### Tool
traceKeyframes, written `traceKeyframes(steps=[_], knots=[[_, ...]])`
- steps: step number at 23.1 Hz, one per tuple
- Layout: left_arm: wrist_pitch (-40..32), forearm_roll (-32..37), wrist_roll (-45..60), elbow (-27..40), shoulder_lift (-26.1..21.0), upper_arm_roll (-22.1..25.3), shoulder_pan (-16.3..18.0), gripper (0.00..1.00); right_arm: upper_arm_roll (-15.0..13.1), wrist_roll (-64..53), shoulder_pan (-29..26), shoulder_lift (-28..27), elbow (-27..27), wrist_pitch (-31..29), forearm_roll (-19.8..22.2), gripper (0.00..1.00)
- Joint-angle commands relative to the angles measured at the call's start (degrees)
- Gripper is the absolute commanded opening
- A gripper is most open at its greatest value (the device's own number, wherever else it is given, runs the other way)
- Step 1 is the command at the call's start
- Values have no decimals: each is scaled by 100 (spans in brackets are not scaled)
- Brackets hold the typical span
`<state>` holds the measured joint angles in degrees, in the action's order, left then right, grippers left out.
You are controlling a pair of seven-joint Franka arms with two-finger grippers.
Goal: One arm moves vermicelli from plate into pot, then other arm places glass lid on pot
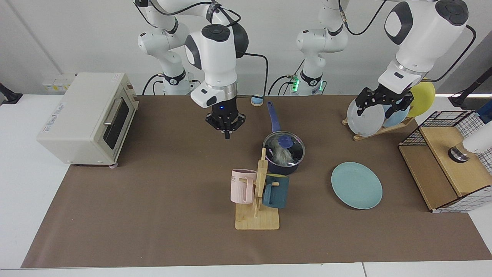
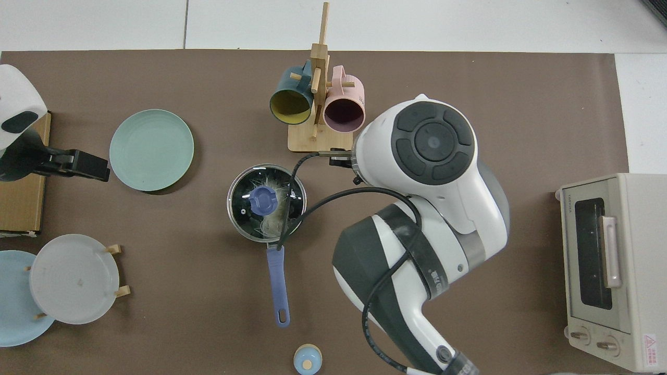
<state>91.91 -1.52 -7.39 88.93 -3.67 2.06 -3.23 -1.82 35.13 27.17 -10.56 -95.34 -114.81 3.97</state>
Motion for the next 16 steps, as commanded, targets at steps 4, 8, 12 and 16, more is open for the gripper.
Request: traceKeyframes(steps=[4,8,12,16], knots=[[-7,-86,-60,63,86,13,-3,100,85,-673,-1089,686,-1241,-296,323,4],[20,-77,-60,63,86,31,-3,100,94,-1270,-1548,669,-1198,-217,306,24],[20,-77,-69,63,86,-30,-3,100,94,-1490,-1986,651,-1136,-138,271,67],[-15,-77,-69,54,86,-48,-11,100,94,-1833,-2216,660,-864,72,209,99]])
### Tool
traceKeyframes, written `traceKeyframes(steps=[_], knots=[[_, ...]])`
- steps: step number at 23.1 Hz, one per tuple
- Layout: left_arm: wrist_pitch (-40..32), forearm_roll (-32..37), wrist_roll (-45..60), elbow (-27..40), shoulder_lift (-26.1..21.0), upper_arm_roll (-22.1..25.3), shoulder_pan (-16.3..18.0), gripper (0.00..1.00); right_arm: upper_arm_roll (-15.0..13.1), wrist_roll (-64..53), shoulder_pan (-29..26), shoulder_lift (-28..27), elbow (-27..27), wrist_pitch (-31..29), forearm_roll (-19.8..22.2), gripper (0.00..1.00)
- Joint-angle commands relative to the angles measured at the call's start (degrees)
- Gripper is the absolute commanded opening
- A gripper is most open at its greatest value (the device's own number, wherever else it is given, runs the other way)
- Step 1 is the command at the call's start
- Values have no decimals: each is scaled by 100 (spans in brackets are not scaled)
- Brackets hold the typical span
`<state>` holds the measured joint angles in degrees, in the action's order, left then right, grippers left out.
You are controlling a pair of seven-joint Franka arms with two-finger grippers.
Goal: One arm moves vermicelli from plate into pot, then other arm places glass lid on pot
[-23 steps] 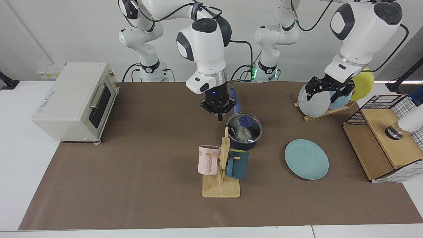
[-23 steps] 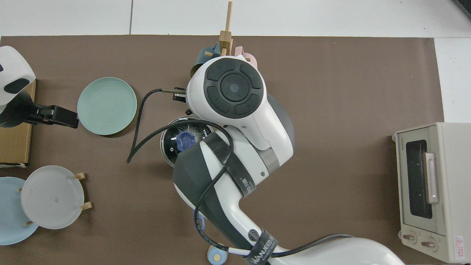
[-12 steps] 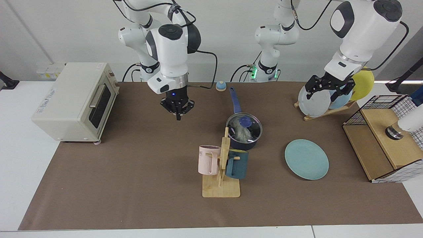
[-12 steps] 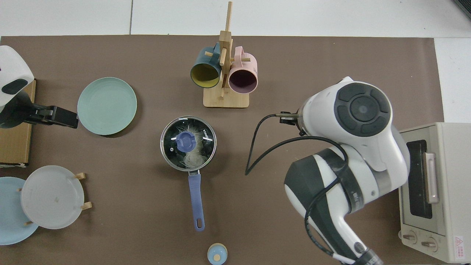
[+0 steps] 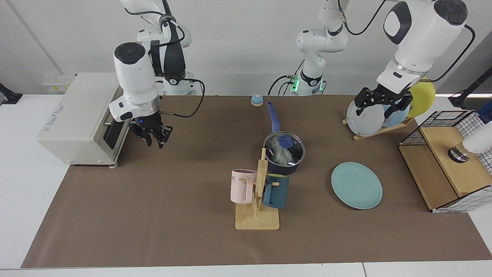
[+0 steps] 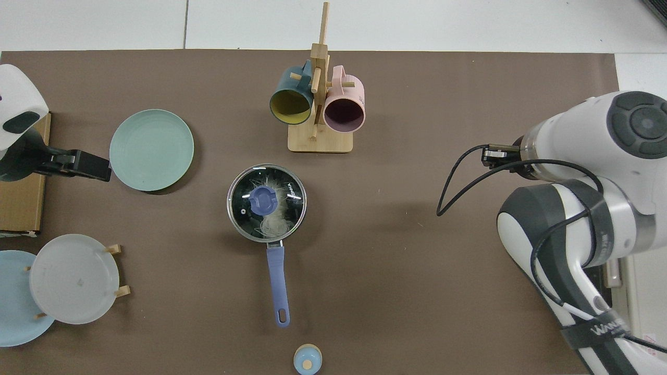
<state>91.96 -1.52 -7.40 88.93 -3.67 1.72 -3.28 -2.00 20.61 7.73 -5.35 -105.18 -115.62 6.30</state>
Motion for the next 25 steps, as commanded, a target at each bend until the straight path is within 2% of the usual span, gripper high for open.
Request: traceKeyframes(steps=[1,6,12,15,25], knots=[[-29,-77,-69,54,86,-14,-6,100,121,-495,-298,148,207,284,-23,99],[-72,-68,-69,54,94,-23,-32,100,103,-944,-386,490,261,785,-172,99],[-81,-68,-69,63,156,-23,-41,100,121,-1077,-378,772,261,1419,-603,99],[-99,-68,-69,72,156,-23,-50,100,130,-1068,-360,772,270,1481,-726,99],[-108,-77,-78,81,173,-23,-50,100,130,-1068,-378,763,278,1455,-744,99]])
